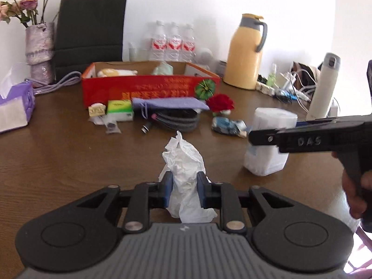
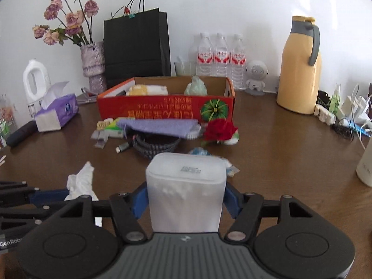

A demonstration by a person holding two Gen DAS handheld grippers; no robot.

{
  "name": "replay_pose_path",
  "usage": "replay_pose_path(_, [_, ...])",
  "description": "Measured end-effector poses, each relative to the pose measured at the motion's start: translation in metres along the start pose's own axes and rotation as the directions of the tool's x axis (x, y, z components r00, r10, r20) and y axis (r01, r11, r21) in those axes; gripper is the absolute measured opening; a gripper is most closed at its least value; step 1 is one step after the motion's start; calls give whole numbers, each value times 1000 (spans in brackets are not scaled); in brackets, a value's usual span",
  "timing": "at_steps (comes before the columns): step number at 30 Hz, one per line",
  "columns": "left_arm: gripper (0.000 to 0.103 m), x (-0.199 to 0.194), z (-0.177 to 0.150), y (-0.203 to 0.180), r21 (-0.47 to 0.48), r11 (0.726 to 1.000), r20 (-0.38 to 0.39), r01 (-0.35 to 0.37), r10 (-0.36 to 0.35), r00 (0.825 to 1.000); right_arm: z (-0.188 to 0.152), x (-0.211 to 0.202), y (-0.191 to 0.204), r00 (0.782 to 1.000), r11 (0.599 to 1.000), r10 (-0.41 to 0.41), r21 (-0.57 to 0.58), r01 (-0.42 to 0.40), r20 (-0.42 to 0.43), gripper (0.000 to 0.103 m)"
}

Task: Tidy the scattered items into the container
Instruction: 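Carry the tissue into the box with the left gripper while the right gripper places the swab box there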

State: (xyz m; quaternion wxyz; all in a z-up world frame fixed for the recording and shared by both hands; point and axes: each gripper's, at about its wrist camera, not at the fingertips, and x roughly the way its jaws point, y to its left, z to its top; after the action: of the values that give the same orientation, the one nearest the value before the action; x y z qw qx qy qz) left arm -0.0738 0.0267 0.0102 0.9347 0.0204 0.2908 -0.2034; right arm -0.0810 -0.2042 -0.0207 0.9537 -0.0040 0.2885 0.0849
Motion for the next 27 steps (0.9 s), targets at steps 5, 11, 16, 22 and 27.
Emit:
replay_pose_path(5, [76,-1,-2,-10,27,1000,6,-10,10,1000,-10,-4,5,999,998,-33,-54,35,42,69])
replay_pose_path(11, [53,12,-1,-14,14,999,-31,-36,36,999,-21,-5,4,996,999,-32,-32,35,88,72])
replay_pose_path(16, [22,7,2,-12,-13,1000,4,-20,20,1000,-16,-4,3,994,1000,-5,-23,8,106,64])
replay_pose_path(22, [15,5,60,11,-91,995,132,41,-29,991,51,-5,-19,983,999,48,12,-50,175,64])
replay_pose_path(27, [15,45,156,32,3,1000,251,-4,3,968,163,45,-48,986,999,42,24,-47,164,64])
